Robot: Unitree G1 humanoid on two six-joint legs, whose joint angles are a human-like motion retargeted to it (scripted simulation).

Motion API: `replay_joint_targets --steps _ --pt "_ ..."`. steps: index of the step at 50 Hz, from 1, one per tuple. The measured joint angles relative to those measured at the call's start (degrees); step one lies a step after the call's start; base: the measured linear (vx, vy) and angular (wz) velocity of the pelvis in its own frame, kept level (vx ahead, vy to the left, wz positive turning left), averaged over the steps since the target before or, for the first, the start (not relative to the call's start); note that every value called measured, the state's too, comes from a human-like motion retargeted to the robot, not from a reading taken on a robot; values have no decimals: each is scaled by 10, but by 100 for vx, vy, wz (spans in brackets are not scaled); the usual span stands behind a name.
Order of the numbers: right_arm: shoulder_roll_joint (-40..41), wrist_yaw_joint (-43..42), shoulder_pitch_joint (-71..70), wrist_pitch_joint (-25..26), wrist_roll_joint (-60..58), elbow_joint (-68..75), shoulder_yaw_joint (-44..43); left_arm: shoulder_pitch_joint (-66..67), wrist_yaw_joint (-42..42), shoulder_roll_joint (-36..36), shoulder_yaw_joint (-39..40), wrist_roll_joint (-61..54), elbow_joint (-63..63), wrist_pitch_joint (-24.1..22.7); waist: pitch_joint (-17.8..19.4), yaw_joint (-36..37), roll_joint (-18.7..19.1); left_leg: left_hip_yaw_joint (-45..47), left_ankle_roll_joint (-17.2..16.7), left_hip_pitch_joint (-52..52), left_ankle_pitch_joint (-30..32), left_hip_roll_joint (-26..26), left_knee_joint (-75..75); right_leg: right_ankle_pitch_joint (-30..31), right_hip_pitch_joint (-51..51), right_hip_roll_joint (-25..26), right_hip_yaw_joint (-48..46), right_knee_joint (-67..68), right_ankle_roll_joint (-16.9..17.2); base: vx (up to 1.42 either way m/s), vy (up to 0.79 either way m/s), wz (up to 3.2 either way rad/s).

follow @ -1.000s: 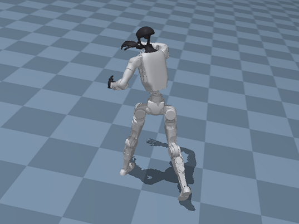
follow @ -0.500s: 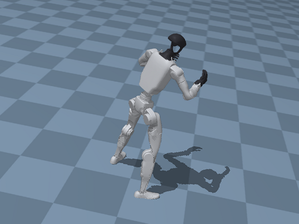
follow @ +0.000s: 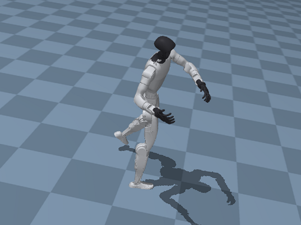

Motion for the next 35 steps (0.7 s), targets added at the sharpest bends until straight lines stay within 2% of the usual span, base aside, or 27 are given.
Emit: replay_joint_targets --steps 5,10,15,18,23,28,32,35 --pt "4 19 15 -27 108 2 -41 -62 -30 -27 -89 69 -9 6 -7 -18 5 -101 -3 5 22 -49 10 22 -2 5 50 -21 36 5 -3 -96" --pt "2 47 45 -47 175 -4 -105 -86 -19 -43 -142 156 -54 -2 -6 -29 9 -181 -4 7 27 -86 20 28 -8 10 78 -25 34 1 2 -55" --pt "-10 25 45 -79 168 -10 -176 -19 -9 -35 -144 157 -119 -20 -9 -35 6 -187 -13 15 9 -91 23 25 -16 10 88 -20 24 -5 6 -21" --pt "-34 -9 29 -96 129 -4 -211 46 -24 -23 -139 136 -134 -23 -15 -32 1 -171 -12 18 -27 -86 23 28 -17 5 81 -19 26 -10 10 13" --pt "-111 -118 -23 -99 28 34 -251 171 -60 -15 -103 128 -115 -3 -33 -2 -5 -114 3 14 -116 -61 31 31 -13 -6 41 -17 32 -13 15 64" --pt "-193 -298 -67 -99 -138 15 -289 305 -40 -9 -36 114 -119 2 -86 53 -16 17 46 -1 -214 -7 28 24 13 -28 -62 -16 35 -11 22 177" --pt "-236 -460 -124 -41 -318 -69 -285 373 -37 -4 -5 48 -133 9 -153 102 -50 156 72 -5 -290 37 -17 25 60 -45 -214 -11 43 -4 32 318" --pt "-266 -533 -160 41 -442 -106 -270 386 -49 -7 -9 23 -138 16 -192 146 -100 172 64 -15 -324 40 -74 35 107 -48 -341 14 41 3 40 374"
